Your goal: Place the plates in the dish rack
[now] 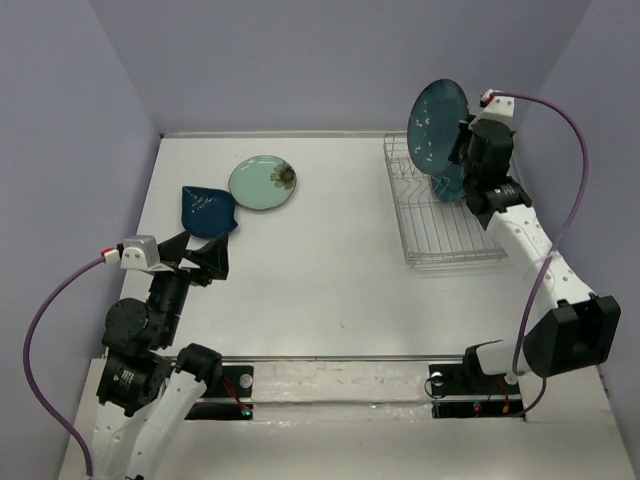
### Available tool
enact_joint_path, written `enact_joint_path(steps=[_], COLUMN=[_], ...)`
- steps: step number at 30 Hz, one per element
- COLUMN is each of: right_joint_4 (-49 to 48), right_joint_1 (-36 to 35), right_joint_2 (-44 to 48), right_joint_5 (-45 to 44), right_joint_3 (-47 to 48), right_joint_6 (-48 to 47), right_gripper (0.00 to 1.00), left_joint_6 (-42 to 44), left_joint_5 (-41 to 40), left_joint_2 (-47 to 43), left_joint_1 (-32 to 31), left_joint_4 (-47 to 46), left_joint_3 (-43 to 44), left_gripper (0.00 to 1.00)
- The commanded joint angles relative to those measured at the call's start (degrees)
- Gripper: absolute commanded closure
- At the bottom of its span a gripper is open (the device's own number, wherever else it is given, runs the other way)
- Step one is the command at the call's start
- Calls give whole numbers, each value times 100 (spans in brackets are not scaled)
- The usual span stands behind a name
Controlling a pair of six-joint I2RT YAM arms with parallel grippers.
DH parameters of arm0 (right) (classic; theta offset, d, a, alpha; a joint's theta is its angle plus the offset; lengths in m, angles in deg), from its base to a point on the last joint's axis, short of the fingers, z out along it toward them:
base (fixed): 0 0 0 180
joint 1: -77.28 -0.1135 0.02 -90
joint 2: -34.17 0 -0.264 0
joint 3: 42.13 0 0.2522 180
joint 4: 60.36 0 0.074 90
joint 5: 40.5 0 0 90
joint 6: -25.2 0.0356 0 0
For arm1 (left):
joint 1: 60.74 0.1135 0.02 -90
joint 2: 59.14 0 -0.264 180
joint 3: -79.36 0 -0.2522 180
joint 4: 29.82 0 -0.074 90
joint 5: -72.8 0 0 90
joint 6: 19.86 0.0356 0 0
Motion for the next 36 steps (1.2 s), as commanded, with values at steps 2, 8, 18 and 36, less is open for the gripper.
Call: enact_joint_path(steps=[2,8,18,36], right_joint_4=[-734,-839,-1024,-1024], right_joint_1=[223,389,443,443], right_joint_2=[-384,-893,-1307,-1386], right_joint_5=[-856,-1199,-1462,-1455], right_joint_3=[957,976,1028,941], right_joint_6=[-1469,-1979,-2322,-2174], right_gripper=[93,93,93,93], left_joint_6=[81,72,81,81], left_joint_5=[91,83,83,74], left_joint_2=[-124,-159,-89,-28], left_joint_1=[-115,-186,-300,-300], left_joint_4=[-316,-316,-333,-333], left_joint_3=[-32,-32,-41,-32], left_gripper=[1,1,1,1])
